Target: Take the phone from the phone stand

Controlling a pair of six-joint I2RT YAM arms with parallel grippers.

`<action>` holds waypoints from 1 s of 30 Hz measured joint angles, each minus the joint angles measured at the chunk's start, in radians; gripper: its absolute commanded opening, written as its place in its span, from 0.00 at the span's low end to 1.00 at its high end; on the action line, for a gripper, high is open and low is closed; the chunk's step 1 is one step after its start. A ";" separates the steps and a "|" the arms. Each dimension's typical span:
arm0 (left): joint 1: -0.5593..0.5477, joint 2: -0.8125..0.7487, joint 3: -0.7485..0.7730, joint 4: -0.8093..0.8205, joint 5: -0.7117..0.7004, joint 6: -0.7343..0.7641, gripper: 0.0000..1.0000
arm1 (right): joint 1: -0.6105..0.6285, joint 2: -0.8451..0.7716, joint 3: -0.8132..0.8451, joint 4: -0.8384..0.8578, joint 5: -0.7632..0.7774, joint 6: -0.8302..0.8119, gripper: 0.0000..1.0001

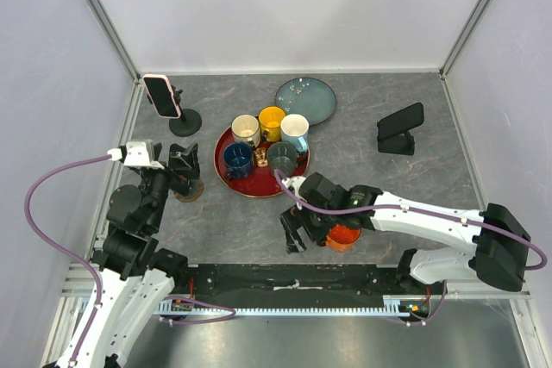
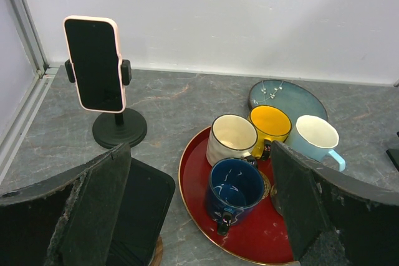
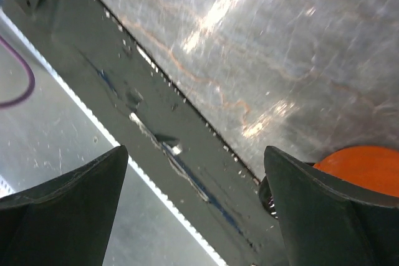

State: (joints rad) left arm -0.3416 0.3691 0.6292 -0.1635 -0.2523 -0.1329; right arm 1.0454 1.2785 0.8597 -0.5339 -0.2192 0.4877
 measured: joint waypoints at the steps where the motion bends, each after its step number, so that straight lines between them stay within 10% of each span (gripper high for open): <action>1: 0.000 0.000 0.000 0.000 0.000 0.000 0.99 | 0.014 0.000 -0.014 -0.003 -0.014 0.006 0.98; 13: 0.000 0.000 0.000 0.000 0.000 0.000 0.99 | 0.005 0.008 -0.118 -0.024 0.016 0.074 0.98; 30: 0.000 -0.008 0.000 0.000 0.000 0.000 0.99 | -0.534 -0.101 -0.218 -0.112 0.405 0.182 0.98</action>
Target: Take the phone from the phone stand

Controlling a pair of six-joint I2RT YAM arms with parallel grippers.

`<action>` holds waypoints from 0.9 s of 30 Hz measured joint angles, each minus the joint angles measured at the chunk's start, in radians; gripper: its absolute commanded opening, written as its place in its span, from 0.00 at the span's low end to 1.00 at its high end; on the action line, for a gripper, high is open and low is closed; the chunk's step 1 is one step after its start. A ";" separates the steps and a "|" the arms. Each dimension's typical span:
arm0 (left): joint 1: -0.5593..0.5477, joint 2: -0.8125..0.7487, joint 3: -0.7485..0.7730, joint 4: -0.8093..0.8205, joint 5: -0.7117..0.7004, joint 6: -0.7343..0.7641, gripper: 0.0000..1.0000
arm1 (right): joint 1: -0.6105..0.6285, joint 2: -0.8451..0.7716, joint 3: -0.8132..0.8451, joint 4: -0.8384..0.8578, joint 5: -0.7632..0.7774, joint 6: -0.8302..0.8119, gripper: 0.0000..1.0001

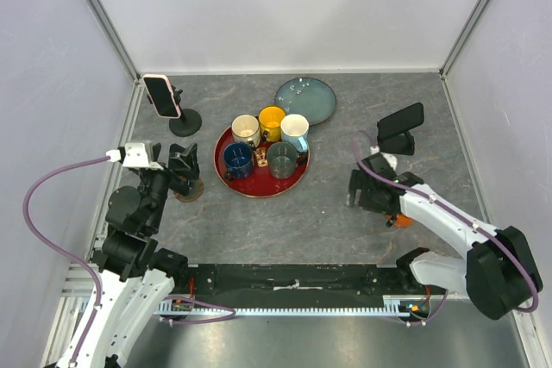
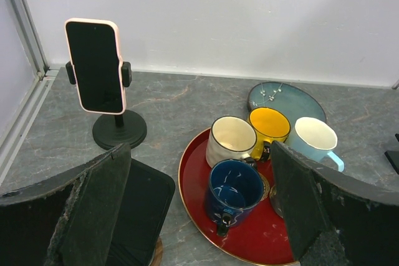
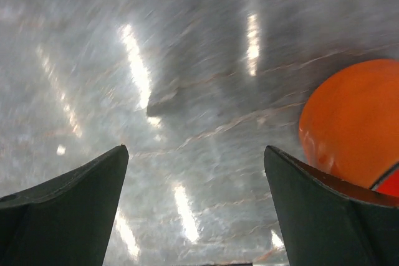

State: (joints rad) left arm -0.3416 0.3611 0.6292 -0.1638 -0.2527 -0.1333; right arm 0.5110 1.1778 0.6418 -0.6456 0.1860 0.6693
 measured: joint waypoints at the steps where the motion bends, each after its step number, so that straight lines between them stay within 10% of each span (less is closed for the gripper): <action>1: 0.000 -0.002 0.000 0.000 0.000 0.000 0.99 | -0.042 -0.009 -0.003 0.006 0.014 0.001 0.98; 13: 0.000 -0.013 0.000 0.000 0.000 0.000 0.99 | -0.422 -0.087 -0.044 0.074 0.089 -0.008 0.98; 27: 0.000 -0.023 0.000 0.000 0.002 -0.010 0.99 | -0.476 -0.187 0.066 0.256 0.043 -0.046 0.97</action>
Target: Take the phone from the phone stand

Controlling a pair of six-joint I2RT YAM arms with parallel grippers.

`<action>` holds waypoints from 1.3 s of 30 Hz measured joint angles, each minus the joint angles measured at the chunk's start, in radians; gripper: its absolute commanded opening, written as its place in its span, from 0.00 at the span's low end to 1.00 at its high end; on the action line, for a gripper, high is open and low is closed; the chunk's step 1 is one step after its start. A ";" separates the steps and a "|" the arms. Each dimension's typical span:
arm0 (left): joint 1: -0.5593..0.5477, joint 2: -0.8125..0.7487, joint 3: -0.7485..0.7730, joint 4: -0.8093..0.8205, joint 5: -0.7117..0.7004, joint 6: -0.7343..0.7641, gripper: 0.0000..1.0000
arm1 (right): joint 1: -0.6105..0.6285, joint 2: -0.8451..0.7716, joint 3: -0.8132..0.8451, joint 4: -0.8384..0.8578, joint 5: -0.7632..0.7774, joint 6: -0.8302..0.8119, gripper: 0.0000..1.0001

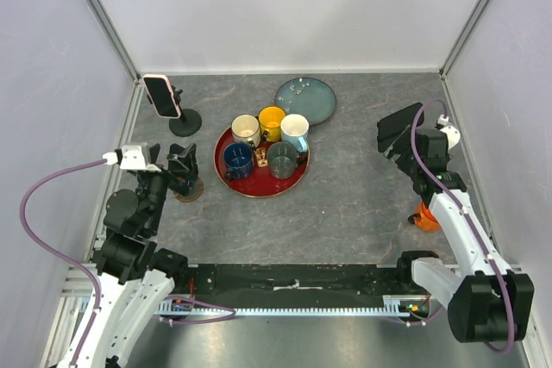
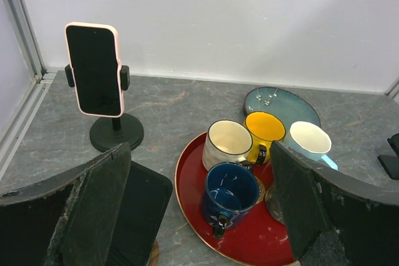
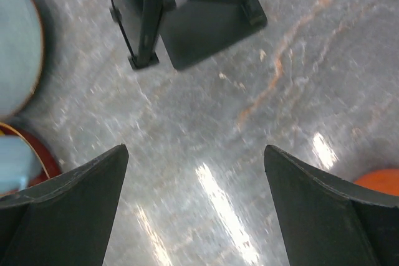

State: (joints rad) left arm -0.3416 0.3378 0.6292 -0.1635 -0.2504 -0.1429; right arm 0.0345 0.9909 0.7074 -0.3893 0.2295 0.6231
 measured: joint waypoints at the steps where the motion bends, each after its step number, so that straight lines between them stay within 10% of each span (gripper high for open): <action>1: 0.000 0.000 0.000 0.000 0.000 -0.002 0.99 | -0.013 0.013 -0.004 0.033 -0.007 0.011 0.96; 15: 0.000 -0.034 0.000 0.000 0.040 -0.028 0.99 | -0.173 -0.136 -0.230 0.432 -0.114 0.126 0.93; 39: 0.000 -0.052 0.000 0.001 0.053 -0.044 0.98 | -0.346 -0.034 0.028 0.440 -0.206 0.128 0.94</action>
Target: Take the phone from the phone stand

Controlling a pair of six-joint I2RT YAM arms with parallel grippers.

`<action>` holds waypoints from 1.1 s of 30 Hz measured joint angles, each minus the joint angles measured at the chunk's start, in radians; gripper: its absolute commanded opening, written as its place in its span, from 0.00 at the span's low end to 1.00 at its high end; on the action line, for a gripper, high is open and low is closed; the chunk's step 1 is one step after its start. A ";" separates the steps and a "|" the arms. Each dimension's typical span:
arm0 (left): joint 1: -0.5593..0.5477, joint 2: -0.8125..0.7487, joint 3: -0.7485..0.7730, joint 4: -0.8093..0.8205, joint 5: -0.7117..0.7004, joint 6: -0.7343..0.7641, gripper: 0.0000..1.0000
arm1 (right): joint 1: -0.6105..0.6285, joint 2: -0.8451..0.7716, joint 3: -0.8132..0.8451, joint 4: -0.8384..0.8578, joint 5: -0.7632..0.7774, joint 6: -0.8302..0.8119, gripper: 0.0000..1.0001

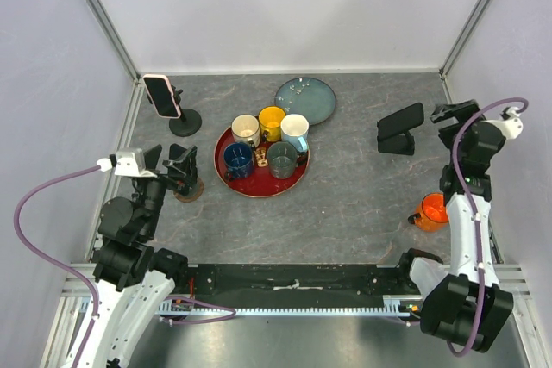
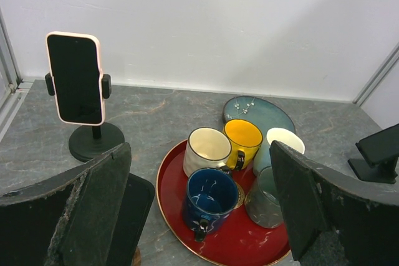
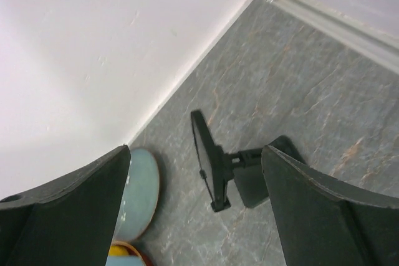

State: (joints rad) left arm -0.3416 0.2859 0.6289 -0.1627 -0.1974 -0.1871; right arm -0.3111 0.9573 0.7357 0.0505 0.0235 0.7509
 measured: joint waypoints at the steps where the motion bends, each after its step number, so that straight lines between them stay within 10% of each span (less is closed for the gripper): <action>1: 0.000 0.000 0.000 0.000 0.001 -0.002 0.98 | -0.019 0.002 0.010 -0.006 0.001 0.008 0.94; 16: -0.034 -0.046 0.000 0.000 0.017 -0.008 0.98 | -0.227 0.300 0.024 -0.085 -0.172 0.231 0.76; 33: -0.036 -0.048 -0.002 0.000 0.017 -0.007 0.97 | -0.066 0.578 -0.001 0.147 -0.218 0.586 0.63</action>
State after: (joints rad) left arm -0.3779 0.2382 0.6273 -0.1627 -0.1806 -0.1944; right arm -0.3775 1.5352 0.7349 0.1974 -0.1944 1.3369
